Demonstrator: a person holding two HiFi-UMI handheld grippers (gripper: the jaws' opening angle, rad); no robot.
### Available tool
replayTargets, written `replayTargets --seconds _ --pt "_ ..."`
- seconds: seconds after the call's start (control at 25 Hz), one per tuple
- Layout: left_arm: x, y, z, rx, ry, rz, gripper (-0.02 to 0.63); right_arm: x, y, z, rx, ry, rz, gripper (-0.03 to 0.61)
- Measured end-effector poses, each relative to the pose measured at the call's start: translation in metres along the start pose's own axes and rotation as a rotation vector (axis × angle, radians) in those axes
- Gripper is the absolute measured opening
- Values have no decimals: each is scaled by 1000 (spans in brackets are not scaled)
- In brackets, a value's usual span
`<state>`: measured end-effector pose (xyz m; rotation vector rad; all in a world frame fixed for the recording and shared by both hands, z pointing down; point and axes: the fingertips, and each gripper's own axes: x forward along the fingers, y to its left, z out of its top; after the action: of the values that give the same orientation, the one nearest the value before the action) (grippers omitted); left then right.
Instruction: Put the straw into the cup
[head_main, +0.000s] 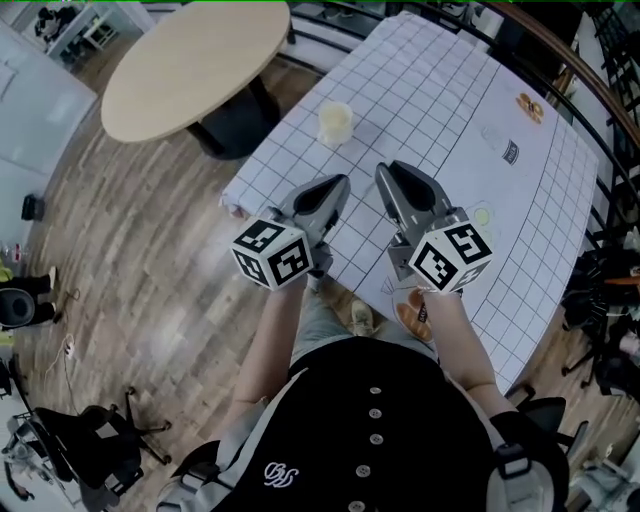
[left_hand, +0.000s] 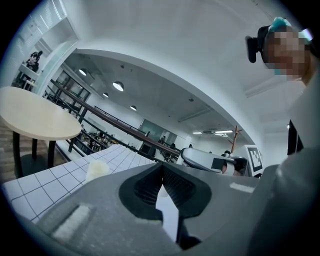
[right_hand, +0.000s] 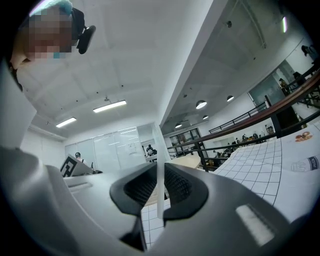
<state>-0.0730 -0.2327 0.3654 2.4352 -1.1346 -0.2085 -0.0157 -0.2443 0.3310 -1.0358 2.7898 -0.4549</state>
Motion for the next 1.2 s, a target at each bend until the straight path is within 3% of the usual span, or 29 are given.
replayTargets --seconds 0.64,0.88,1.2 --pt "49 113 40 -24 102 -133 -5 102 -51 -10 9 1 -188 45" --pt "55 146 46 -87 129 -189 -5 133 -67 -26 26 18 -255 46" --pt "70 174 33 -76 233 -266 -4 167 -94 -45 -41 35 -313 46"
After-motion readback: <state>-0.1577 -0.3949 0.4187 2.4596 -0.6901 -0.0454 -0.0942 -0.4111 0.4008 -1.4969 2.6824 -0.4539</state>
